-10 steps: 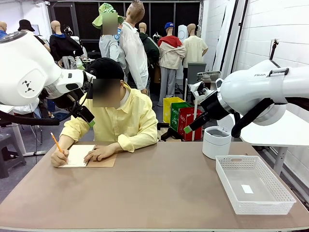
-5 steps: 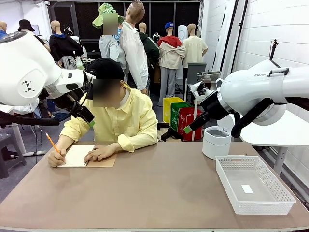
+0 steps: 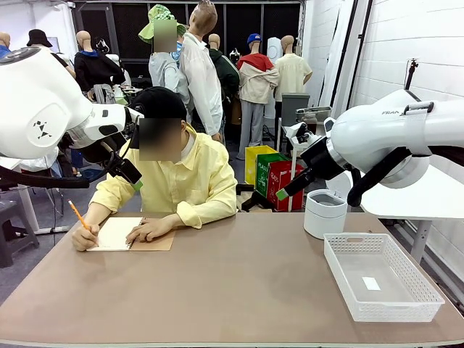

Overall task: Sort the paper based on its condition.
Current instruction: If a person hands you a paper, place it in the Organizing basket , and if it's crumpled, put it in the Trash can.

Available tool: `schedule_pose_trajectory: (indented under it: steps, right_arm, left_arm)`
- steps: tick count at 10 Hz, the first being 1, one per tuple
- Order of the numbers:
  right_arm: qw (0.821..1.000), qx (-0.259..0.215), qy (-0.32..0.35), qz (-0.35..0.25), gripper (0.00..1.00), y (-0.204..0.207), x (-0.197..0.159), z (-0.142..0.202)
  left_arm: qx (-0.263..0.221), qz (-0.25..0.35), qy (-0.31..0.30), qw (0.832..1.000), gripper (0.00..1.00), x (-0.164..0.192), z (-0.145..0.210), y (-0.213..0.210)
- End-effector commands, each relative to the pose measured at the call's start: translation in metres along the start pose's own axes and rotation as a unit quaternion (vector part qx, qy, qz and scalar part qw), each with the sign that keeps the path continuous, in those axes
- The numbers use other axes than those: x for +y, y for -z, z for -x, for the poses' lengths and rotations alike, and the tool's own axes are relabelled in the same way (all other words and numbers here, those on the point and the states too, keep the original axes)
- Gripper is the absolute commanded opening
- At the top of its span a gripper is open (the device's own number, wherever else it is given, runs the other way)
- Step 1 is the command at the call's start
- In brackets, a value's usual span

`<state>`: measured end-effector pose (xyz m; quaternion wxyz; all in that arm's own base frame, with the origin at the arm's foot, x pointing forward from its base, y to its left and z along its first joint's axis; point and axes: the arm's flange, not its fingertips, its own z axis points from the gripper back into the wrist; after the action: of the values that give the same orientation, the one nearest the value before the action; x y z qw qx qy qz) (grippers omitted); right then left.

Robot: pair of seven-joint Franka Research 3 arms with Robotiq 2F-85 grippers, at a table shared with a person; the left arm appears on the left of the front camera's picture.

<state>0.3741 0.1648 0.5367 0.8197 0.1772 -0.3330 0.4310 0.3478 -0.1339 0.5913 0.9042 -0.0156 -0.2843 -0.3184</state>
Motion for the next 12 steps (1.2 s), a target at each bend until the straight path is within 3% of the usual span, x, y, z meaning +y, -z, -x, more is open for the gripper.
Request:
schedule_pose_trajectory:
  steps: [1,12]
  right_arm:
    - [1.0,0.0,0.0,-0.007,1.0,0.0002,-0.0006,0.0009]
    - [1.0,0.0,0.0,-0.007,1.0,0.0002,-0.0006,0.0009]
  left_arm:
    - [0.001,-0.002,-0.002,1.0,1.0,0.0006,0.0002,0.0]
    - [0.001,-0.002,-0.002,1.0,1.0,0.0006,0.0002,0.0]
